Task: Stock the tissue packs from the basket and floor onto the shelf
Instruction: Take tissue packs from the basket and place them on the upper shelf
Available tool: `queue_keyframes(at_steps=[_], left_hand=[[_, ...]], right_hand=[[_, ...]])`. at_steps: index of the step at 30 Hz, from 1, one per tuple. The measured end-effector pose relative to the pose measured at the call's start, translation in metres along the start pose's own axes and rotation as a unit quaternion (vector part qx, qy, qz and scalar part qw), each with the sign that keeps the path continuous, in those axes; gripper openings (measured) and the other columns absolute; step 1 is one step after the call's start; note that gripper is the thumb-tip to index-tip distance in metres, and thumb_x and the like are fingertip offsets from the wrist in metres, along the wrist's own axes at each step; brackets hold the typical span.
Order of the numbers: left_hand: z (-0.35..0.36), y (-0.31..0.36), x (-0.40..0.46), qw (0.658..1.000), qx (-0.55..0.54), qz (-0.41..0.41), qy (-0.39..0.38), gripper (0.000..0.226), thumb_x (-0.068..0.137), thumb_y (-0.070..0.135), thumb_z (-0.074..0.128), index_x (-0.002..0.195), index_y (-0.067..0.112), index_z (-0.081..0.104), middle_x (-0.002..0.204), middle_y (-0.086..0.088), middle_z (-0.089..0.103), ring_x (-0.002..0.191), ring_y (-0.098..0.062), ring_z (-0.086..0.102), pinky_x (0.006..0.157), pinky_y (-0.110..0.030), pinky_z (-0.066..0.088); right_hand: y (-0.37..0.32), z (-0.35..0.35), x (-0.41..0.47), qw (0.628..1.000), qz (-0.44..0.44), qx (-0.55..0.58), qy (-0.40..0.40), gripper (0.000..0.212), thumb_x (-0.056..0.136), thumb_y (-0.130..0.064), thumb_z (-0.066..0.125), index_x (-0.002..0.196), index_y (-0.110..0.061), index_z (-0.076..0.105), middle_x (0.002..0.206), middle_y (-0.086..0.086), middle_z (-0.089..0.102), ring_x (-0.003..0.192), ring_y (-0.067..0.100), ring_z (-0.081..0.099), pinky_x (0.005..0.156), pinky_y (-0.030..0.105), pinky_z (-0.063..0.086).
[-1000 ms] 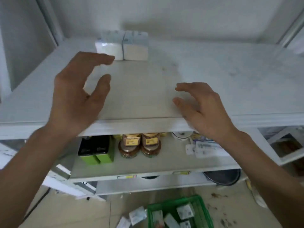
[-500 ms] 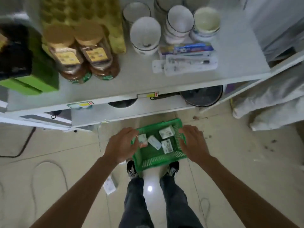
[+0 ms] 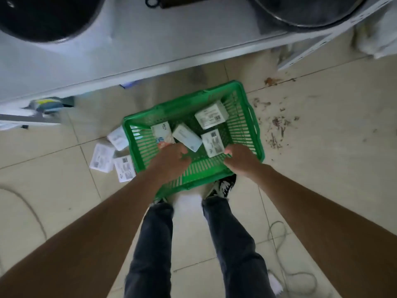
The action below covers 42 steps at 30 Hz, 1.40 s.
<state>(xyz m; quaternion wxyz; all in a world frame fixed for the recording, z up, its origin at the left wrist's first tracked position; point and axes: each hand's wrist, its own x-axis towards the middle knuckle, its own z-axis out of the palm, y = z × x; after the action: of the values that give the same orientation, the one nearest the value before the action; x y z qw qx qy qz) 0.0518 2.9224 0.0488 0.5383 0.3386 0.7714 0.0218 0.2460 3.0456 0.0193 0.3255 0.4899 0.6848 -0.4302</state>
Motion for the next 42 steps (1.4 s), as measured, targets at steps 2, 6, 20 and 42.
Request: queue_keyframes(at_steps=[2, 6, 20, 42], left_hand=[[0.02, -0.016, 0.047, 0.999, 0.006, -0.031, -0.006, 0.038, 0.098, 0.032, 0.055, 0.132, 0.014, 0.061, 0.133, -0.012, 0.063, 0.107, -0.026, 0.063, 0.095, -0.043, 0.054], [0.06, -0.035, 0.125, 0.996, -0.029, -0.086, 0.028, 0.049, 0.099, 0.039, 0.053, 0.14, 0.012, 0.056, 0.146, -0.013, 0.057, 0.128, -0.032, 0.056, 0.105, -0.039, 0.047], [0.15, -0.031, 0.243, 0.883, -0.315, -0.269, 0.221, 0.116, 0.082, 0.046, 0.081, 0.16, 0.005, 0.007, 0.165, -0.02, 0.016, 0.144, -0.043, 0.038, 0.111, -0.051, 0.043], [0.1, -0.085, 0.125, 0.866, -0.471, -0.027, 0.166, 0.084, 0.088, 0.01, 0.058, 0.161, 0.039, 0.027, 0.16, 0.001, 0.043, 0.135, -0.023, 0.051, 0.1, -0.037, 0.052]], right_hand=[[0.01, 0.018, 0.045, 1.0, 0.006, 0.006, -0.005, 0.047, 0.097, -0.017, 0.055, 0.144, -0.008, 0.055, 0.148, 0.015, 0.057, 0.135, 0.032, 0.054, 0.111, 0.043, 0.047], [0.03, 0.05, 0.121, 0.999, 0.025, 0.019, -0.001, 0.045, 0.098, -0.015, 0.054, 0.143, -0.007, 0.054, 0.144, 0.017, 0.057, 0.129, 0.032, 0.056, 0.102, 0.038, 0.05], [0.081, 0.12, 0.275, 0.981, 0.094, 0.157, 0.063, 0.125, 0.069, -0.038, 0.092, 0.163, -0.007, 0.015, 0.163, 0.016, 0.031, 0.149, 0.036, 0.036, 0.119, 0.047, 0.038], [0.045, 0.078, 0.159, 0.914, -0.019, 0.406, -0.004, 0.038, 0.08, -0.011, 0.086, 0.114, -0.021, 0.071, 0.101, -0.003, 0.08, 0.088, 0.004, 0.078, 0.081, 0.025, 0.063]])
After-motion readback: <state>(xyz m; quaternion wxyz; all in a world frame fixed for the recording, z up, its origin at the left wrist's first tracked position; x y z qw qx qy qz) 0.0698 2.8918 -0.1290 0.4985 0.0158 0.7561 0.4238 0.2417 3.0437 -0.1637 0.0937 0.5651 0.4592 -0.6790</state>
